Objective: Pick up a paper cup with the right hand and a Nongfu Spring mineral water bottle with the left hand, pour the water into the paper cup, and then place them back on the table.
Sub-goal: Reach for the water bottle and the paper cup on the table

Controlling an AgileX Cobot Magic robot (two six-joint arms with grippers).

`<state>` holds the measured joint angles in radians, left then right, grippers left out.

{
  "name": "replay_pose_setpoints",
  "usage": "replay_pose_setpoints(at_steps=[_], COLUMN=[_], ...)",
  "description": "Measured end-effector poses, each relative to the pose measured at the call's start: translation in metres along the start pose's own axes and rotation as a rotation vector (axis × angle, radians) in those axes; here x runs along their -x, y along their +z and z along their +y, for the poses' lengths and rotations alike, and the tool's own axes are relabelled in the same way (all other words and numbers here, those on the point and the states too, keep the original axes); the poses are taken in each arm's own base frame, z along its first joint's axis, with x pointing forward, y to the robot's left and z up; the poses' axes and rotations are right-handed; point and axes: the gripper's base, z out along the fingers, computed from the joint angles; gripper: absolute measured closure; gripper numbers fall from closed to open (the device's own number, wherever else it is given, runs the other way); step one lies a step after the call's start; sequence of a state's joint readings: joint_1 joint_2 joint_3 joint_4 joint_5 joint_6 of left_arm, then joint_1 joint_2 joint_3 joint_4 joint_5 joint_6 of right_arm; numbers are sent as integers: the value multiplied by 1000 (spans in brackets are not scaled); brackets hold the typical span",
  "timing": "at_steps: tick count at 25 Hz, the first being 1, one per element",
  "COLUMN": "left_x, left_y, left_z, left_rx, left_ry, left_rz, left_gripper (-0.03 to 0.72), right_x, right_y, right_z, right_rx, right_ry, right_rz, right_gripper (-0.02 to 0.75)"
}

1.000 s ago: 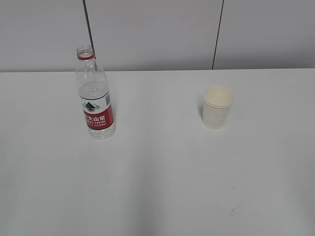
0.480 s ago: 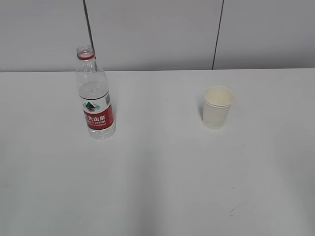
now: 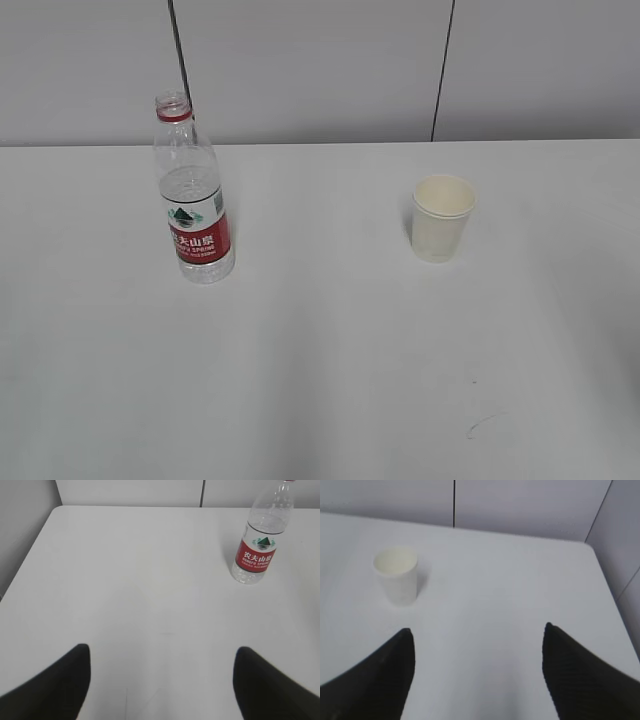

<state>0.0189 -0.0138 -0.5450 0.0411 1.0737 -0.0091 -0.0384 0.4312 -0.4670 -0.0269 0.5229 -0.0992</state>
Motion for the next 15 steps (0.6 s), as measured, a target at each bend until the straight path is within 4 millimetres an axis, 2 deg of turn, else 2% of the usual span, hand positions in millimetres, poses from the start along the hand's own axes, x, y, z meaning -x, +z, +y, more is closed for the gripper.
replay_pose_setpoints(at_steps=[8, 15], left_x=[0, 0], left_y=[0, 0], left_z=[0, 0], left_rx=[-2, -2], left_ry=[-1, -1], left_rz=[0, 0], left_gripper=[162, 162], right_x=[34, 40], right_y=[28, 66], right_z=[-3, -2], right_rx=[-23, -18], right_ry=[-1, 5], right_rz=[-273, -286], right_gripper=[186, 191])
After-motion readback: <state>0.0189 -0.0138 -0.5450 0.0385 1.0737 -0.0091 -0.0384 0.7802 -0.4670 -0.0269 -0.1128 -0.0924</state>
